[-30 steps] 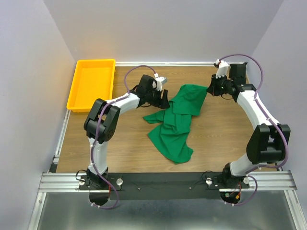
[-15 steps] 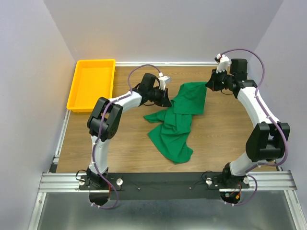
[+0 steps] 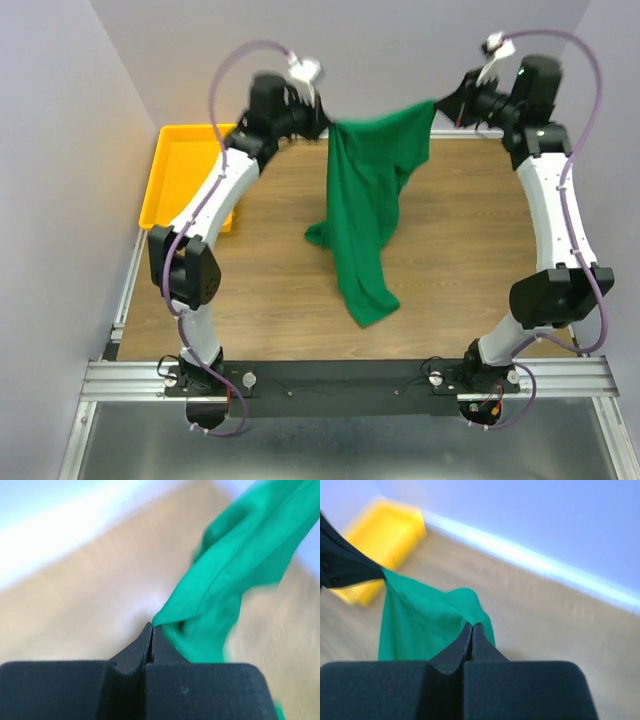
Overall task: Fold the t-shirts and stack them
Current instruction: Flatten the tshirt out
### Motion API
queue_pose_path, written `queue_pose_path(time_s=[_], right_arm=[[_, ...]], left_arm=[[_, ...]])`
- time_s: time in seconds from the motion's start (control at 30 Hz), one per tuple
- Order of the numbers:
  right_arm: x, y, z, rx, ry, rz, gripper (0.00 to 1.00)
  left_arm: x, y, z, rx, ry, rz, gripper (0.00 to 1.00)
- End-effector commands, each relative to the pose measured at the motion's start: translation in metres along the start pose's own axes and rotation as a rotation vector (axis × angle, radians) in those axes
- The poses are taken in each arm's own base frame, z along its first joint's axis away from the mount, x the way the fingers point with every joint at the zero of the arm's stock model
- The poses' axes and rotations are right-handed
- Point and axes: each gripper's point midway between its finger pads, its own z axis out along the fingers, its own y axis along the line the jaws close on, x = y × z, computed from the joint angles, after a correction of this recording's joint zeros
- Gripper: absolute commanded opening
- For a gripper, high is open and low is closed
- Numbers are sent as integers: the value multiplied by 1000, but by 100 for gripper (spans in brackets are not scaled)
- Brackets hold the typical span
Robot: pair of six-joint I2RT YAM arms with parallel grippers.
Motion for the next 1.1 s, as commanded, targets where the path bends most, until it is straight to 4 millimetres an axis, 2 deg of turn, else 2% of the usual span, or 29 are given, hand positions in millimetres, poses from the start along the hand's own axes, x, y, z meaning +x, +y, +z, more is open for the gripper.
queue_pose_path(time_s=[0.0,0.03,0.07,0.1,0.13,0.17,0.23,0.3,0.37,0.43,0.47,0.5,0.53,0.57,0.6,0.63,0.67,0.7,0.73,0.77,0.83,0.87,0.93,0.97,1.07], right_arm=[[-106,33,-28,-99,-232,-37,1],[-140,41,-41,-100,-309,-80,1],[-158,46,-49,-101,-357,-98,1],[-173,50,-58,-95,-397,-117,1],[-201,59,-76,-79,-471,-159,1],[-213,63,-86,-69,-512,-177,1],[-235,74,-110,-48,-585,-212,1],[-244,74,-124,-5,-623,-213,1],[-239,75,-129,8,-617,-203,1],[-227,54,-132,70,-591,-188,1],[-221,49,-133,89,-576,-187,1],[-200,42,-130,108,-533,-169,1],[-190,34,-132,134,-514,-165,1],[-180,28,-132,164,-495,-174,1],[-153,21,-132,191,-447,-154,1],[-140,17,-133,208,-424,-157,1],[-124,10,-134,244,-398,-166,1],[-99,5,-134,266,-356,-145,1],[-82,3,-133,271,-326,-132,1],[-66,0,-132,285,-293,-149,1],[-38,0,-135,297,-249,-138,1],[-4,-7,-125,295,-176,-123,1],[26,-11,-124,309,-119,-104,1],[54,-16,-119,313,-61,-83,1],[81,-21,-110,303,-2,-62,0]], left_arm=[[-200,-43,-122,-151,-457,261,0],[-221,-54,-136,-148,-513,285,0],[-257,-75,-169,-138,-621,326,0],[-273,-87,-186,-131,-677,344,0],[-285,-98,-200,-121,-722,357,0],[-304,-119,-230,-100,-809,383,0],[-316,-138,-257,-75,-880,406,0],[-322,-162,-286,-30,-947,431,0],[-317,-180,-301,24,-960,451,0],[-310,-189,-304,68,-942,438,0],[-299,-189,-300,84,-910,424,0],[-287,-192,-294,121,-867,420,0],[-276,-192,-287,138,-829,404,0],[-254,-185,-273,143,-760,370,0],[-234,-181,-261,152,-691,342,0],[-216,-177,-252,157,-640,316,0],[-180,-168,-236,155,-556,264,0],[-159,-163,-228,153,-504,228,0],[-139,-159,-222,152,-464,196,0],[-102,-149,-211,134,-388,137,0],[-68,-139,-202,113,-325,80,0],[-35,-129,-193,94,-262,40,0],[-7,-120,-184,81,-201,-1,0],[14,-112,-174,68,-154,-30,0],[35,-97,-153,50,-98,-53,0]])
